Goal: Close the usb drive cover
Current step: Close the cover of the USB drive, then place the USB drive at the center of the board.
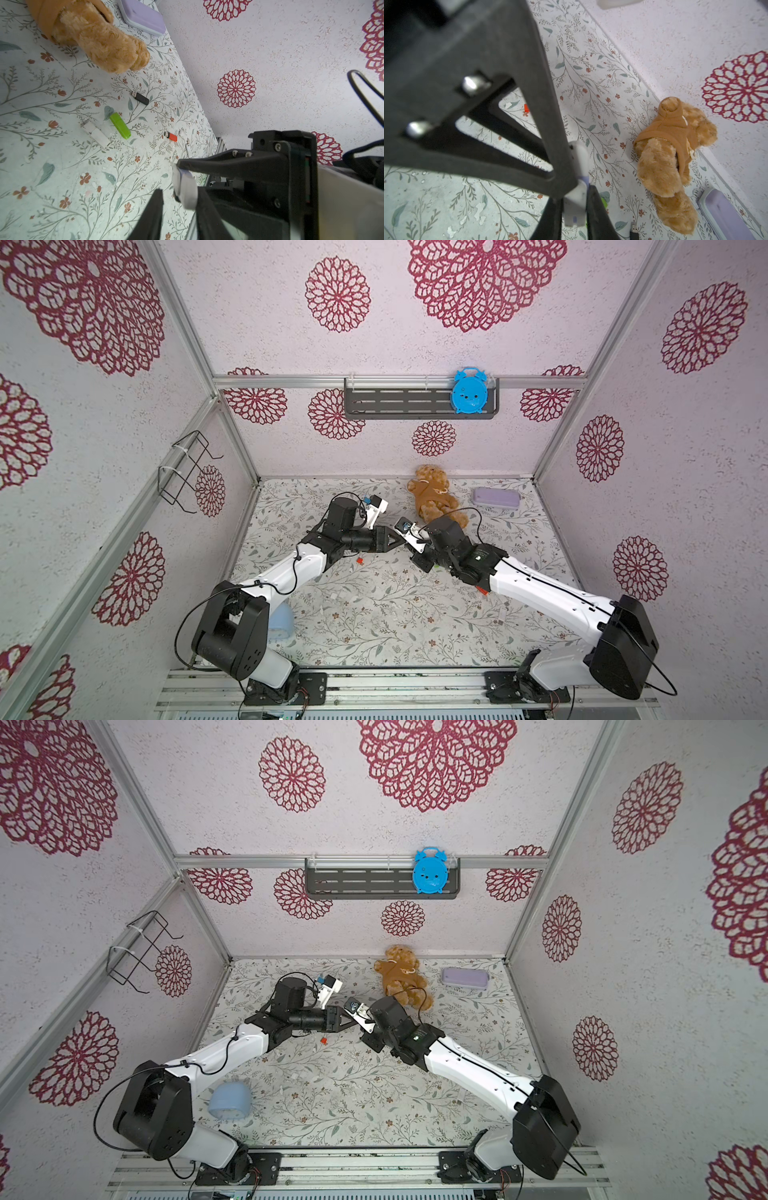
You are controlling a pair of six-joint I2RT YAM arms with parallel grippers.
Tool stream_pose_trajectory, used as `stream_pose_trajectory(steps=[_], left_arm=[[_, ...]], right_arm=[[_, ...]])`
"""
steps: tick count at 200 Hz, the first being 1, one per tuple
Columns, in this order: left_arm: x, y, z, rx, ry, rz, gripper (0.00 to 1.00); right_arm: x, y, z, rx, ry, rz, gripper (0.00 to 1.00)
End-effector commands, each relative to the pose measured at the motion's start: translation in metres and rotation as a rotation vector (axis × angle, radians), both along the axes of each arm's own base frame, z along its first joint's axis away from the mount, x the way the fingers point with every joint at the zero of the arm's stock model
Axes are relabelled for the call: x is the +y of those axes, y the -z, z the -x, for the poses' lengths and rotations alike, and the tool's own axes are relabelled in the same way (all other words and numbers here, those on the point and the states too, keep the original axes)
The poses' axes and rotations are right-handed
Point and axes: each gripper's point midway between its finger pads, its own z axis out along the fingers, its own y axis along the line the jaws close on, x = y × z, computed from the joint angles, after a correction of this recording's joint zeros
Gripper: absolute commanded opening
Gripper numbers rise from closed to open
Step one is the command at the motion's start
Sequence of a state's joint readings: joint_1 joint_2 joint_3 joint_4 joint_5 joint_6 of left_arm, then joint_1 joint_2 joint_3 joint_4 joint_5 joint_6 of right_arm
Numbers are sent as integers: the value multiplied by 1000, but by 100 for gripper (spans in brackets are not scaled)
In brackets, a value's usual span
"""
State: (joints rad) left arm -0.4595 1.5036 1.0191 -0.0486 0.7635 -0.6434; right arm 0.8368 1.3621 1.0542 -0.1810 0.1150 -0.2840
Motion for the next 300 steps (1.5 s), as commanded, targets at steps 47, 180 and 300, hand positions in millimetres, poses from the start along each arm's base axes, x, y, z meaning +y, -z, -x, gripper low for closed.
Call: stream_pose_trajectory(steps=[47,180,300], left_arm=[[72,-17,-18,-173,-384,-111,72],[177,-27,0,-331,-796,-265,97],[182,-21,0,-306,-812,-257,97]], right_arm=[[-17,40,-11,183,218,-142,17],[3,154,-61,591,483,54,20],[4,179,-75,613,519,120,25]])
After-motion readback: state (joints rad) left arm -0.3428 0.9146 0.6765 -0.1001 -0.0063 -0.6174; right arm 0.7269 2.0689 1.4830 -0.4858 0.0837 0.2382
